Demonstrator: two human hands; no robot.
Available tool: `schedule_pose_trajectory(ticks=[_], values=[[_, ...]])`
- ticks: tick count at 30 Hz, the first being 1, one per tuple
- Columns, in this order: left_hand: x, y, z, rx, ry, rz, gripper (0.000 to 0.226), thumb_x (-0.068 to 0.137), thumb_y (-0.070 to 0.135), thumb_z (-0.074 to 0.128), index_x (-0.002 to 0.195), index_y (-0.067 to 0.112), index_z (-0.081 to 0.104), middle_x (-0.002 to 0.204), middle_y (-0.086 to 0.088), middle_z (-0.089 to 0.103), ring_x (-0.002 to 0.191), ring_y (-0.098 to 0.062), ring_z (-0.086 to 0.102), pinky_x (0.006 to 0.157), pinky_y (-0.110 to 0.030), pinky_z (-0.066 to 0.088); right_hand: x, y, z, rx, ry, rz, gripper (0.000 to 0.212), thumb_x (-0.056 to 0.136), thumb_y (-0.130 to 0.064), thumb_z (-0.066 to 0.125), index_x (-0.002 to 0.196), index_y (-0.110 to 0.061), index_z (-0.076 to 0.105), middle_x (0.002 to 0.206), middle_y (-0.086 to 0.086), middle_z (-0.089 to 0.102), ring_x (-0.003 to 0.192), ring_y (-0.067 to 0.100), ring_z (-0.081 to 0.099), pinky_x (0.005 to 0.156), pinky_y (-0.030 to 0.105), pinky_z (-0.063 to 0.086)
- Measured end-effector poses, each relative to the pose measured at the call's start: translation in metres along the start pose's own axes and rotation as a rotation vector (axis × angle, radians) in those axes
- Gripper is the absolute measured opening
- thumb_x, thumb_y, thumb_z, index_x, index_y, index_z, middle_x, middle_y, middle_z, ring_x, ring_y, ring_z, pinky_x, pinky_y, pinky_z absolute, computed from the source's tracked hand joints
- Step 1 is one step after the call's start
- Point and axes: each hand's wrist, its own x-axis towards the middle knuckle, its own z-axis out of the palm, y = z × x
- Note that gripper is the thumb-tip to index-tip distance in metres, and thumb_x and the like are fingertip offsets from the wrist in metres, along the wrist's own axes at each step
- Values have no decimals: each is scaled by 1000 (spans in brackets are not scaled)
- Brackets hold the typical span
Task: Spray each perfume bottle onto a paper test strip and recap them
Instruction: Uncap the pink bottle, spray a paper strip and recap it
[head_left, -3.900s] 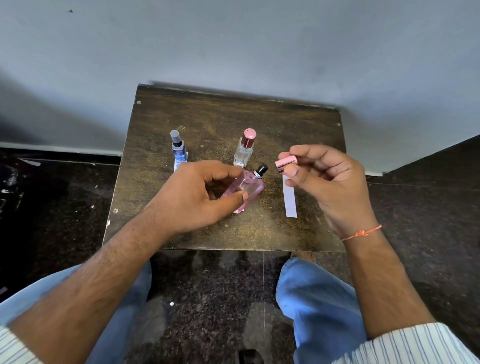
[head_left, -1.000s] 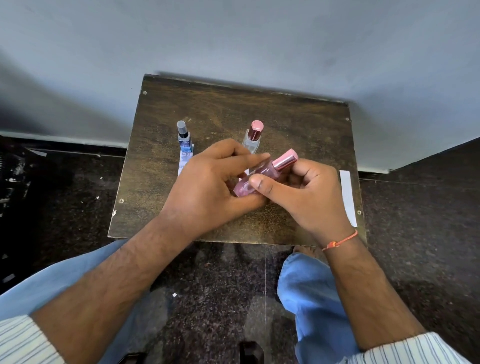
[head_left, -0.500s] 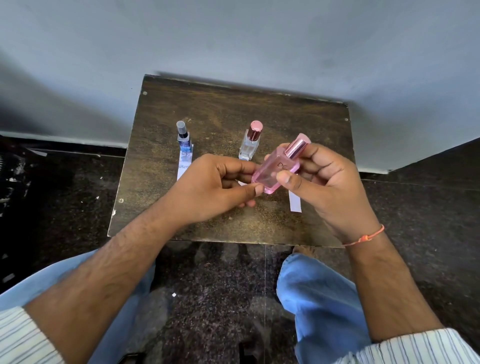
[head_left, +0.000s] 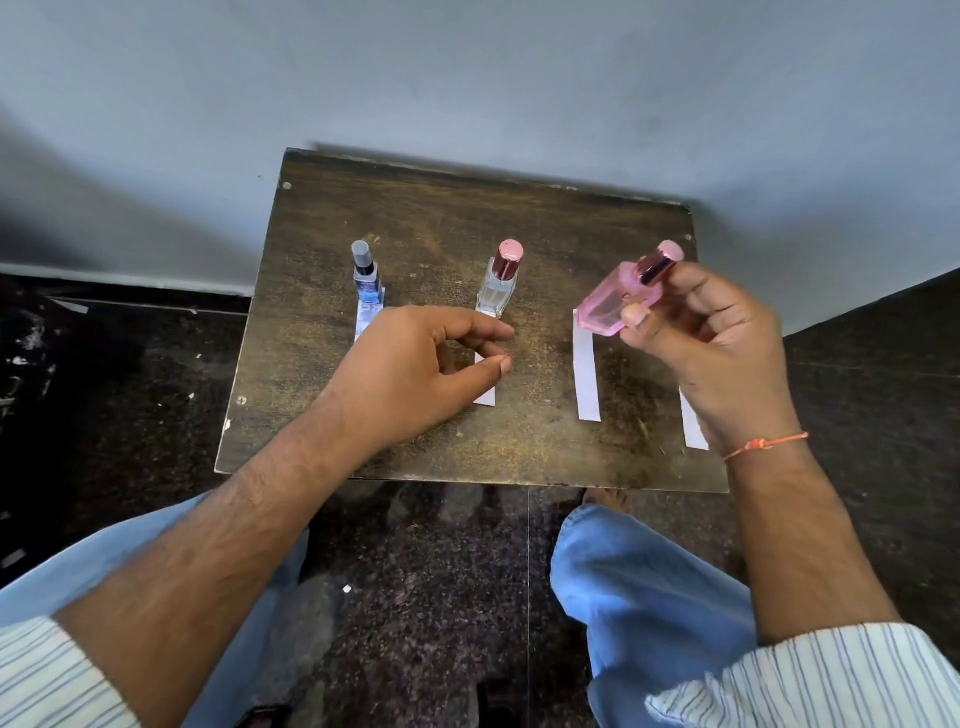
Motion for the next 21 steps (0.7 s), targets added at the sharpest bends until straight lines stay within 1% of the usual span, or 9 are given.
schedule_pose_trajectory(ticks=[2,4,6,8,10,12,15,18,21], values=[[-2,3,-2,29,19,31,23,94,31,83,116,37,80,81,43,69,49,-2,52,52,-9,41,2,4,-5,-19,12,7,40,90,6,81,122,-18,76,116,-7,82,108,15,71,106,58,59],[-3,3,-5,44,30,61,19,94,33,82,113,37,81,80,41,69,50,-2,53,53,-9,41,4,7,-7,-39,11,17,38,92,4,80,123,-18,76,117,-5,82,109,16,72,105,60,59],[-4,2,-7,67,26,75,16,94,32,82,110,34,82,74,41,67,50,-2,55,54,-8,41,6,7,-8,-52,13,32,39,93,4,80,124,-20,76,117,-7,82,110,12,72,106,55,60],[-7,2,-9,82,7,77,14,94,30,83,108,32,84,71,32,69,53,1,58,55,-6,41,9,8,-9,-73,12,36,40,93,4,80,124,-22,76,117,-10,82,111,9,73,108,49,59],[-8,1,-11,96,-16,88,15,93,31,83,108,32,84,78,22,74,57,4,60,56,-6,42,11,9,-9,-94,-4,30,40,93,3,80,122,-25,76,118,-9,82,113,10,73,110,49,58],[-8,2,-13,134,-27,115,16,94,33,81,110,33,83,85,18,76,60,6,60,57,-7,42,12,10,-8,-114,-26,23,40,94,1,80,123,-25,76,123,-4,81,116,14,74,112,52,56],[-8,3,-15,159,-18,128,16,95,31,81,111,31,84,82,21,73,63,15,59,59,-3,41,13,12,-5,-123,-59,20,39,94,2,79,127,-19,75,130,4,79,120,19,74,114,55,55],[-8,3,-15,162,-6,131,15,95,26,82,109,28,84,72,30,62,61,22,55,59,0,39,13,15,-3,-138,-81,18,39,94,1,79,130,-14,74,127,5,80,118,21,75,114,56,54],[-8,3,-15,162,-8,138,15,95,27,81,110,29,84,72,31,62,61,19,56,58,-1,39,13,17,-3,-139,-96,22,40,95,-1,79,128,-23,75,124,2,81,118,21,75,114,57,54]])
